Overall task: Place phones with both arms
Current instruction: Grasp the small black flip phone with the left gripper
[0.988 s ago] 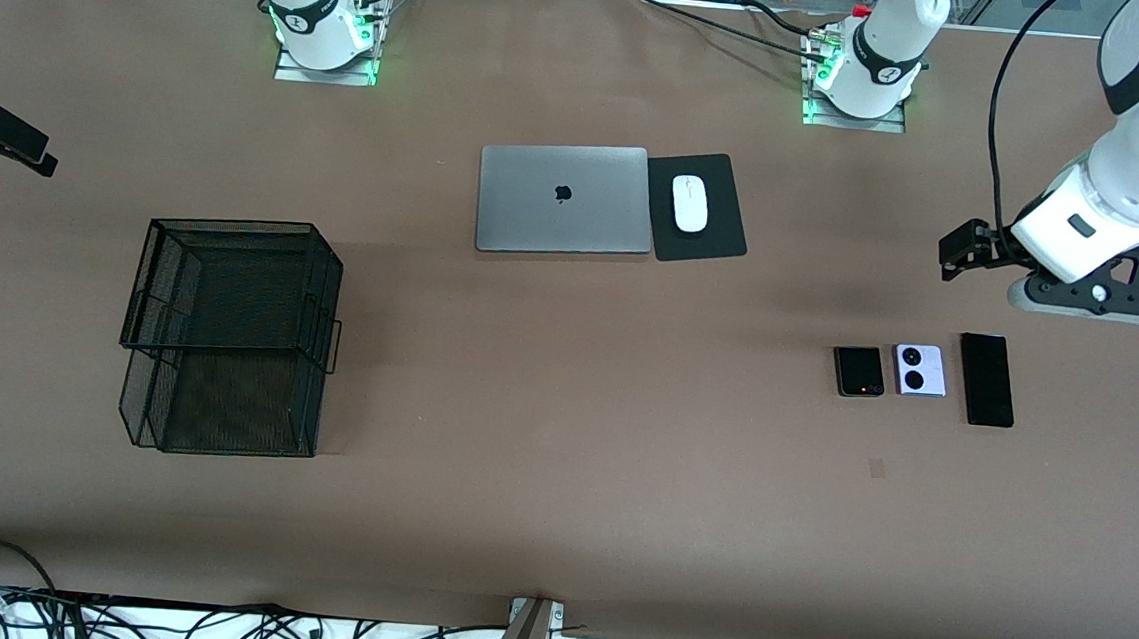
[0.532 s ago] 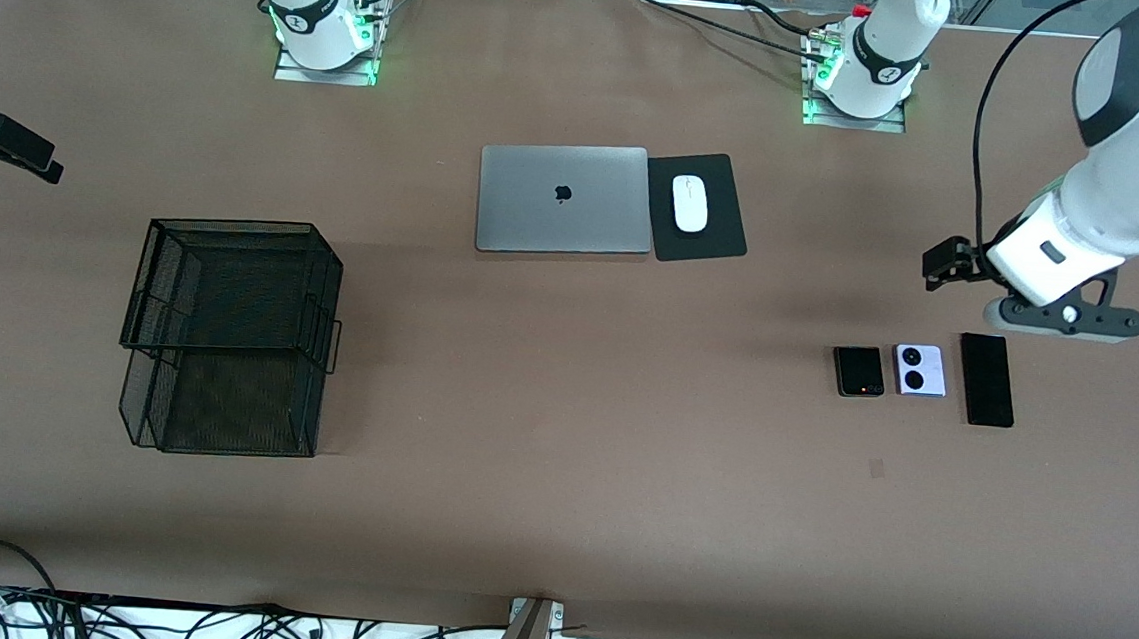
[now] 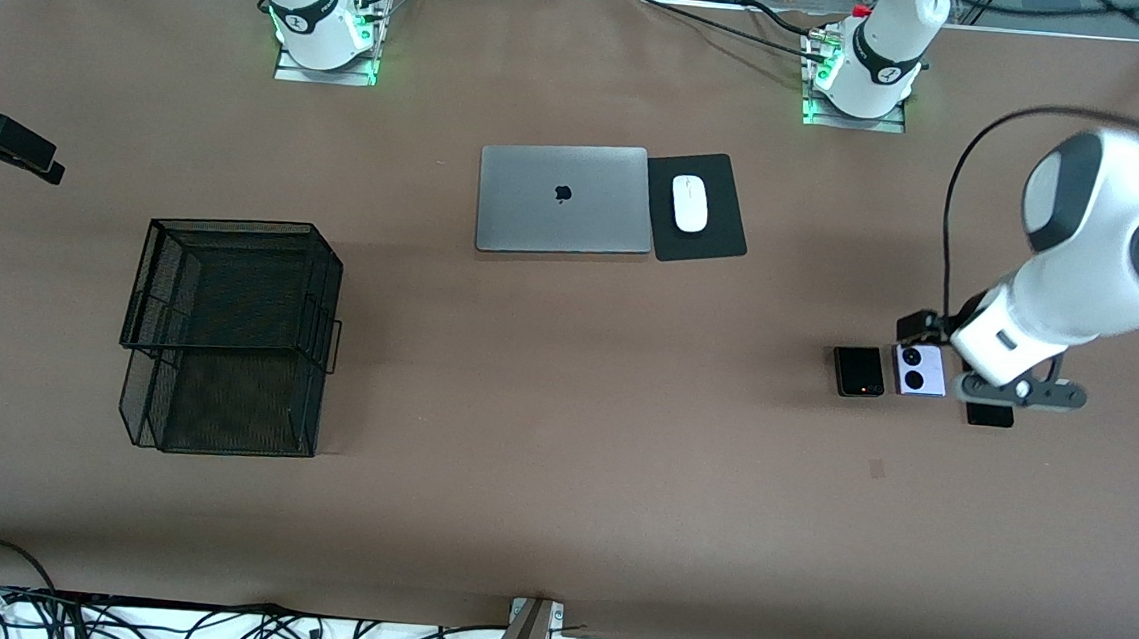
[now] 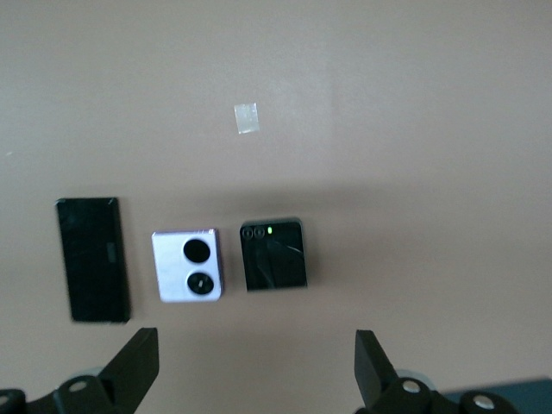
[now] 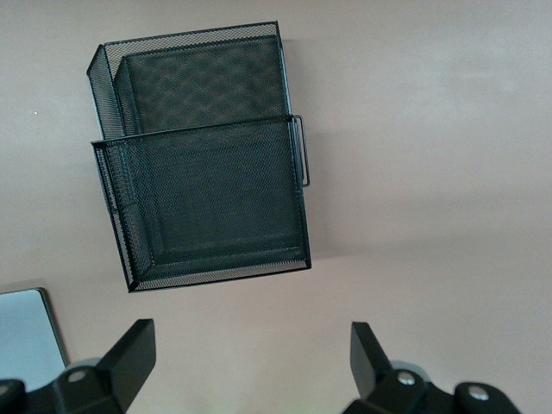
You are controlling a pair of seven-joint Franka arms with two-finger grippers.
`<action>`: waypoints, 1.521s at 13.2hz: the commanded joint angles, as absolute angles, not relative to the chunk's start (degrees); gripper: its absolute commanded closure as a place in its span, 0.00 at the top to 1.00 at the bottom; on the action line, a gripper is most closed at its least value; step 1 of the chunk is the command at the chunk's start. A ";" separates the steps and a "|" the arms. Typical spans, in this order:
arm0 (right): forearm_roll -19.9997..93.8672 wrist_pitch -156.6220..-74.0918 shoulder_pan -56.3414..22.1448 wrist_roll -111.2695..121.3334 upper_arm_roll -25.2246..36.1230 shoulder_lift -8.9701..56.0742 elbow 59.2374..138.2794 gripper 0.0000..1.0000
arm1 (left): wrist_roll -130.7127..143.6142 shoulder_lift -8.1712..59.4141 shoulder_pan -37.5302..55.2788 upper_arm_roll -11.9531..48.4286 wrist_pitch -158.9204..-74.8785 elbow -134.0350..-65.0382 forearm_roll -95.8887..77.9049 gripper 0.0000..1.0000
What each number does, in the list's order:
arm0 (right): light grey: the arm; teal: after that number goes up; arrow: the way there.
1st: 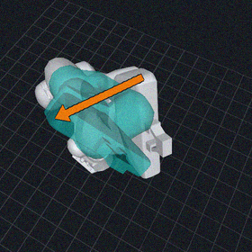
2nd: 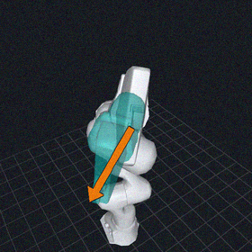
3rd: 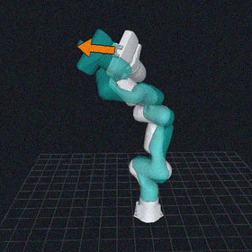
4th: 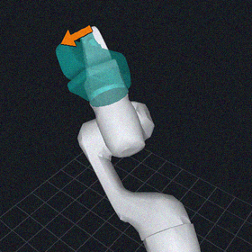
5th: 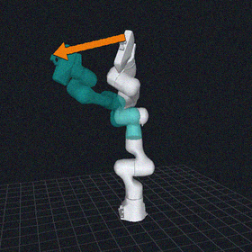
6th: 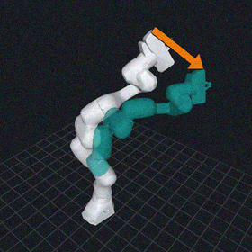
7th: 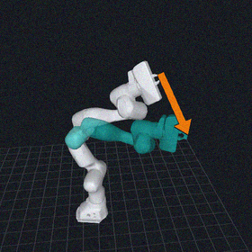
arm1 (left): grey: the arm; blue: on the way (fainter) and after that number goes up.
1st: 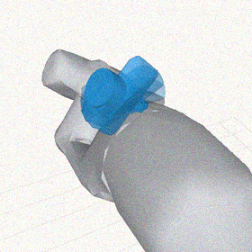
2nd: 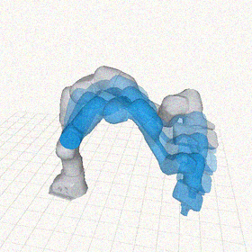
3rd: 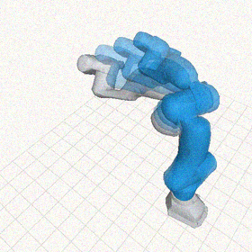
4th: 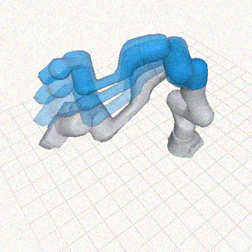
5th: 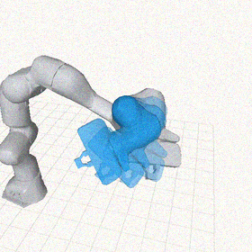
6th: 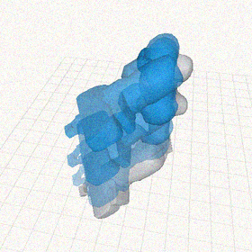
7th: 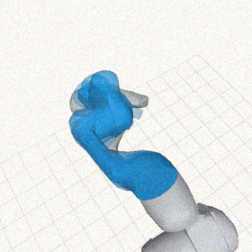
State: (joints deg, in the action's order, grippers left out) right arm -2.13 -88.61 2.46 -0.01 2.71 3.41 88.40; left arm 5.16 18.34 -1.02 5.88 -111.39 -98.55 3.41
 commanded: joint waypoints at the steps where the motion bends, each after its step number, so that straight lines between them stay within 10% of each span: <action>1: -2.55 -88.59 2.55 0.62 2.46 3.60 87.80 1.00 | 5.45 22.31 -1.84 6.24 -120.10 -101.58 4.92 1.00; 5: -2.55 -88.59 2.55 0.62 2.46 3.60 87.80 1.00 | 6.33 24.25 -1.85 6.24 -138.40 -112.84 4.83 1.00; 20: -2.37 -88.68 2.55 0.53 2.46 3.96 87.80 1.00 | 10.11 30.32 -2.55 6.15 -142.73 -115.58 4.75 1.00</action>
State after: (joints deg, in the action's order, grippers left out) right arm -2.13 -88.69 2.45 0.00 2.70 3.89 88.40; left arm 8.86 29.57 -1.95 5.91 -141.11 -115.37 3.42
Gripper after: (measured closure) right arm 0.000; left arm 0.000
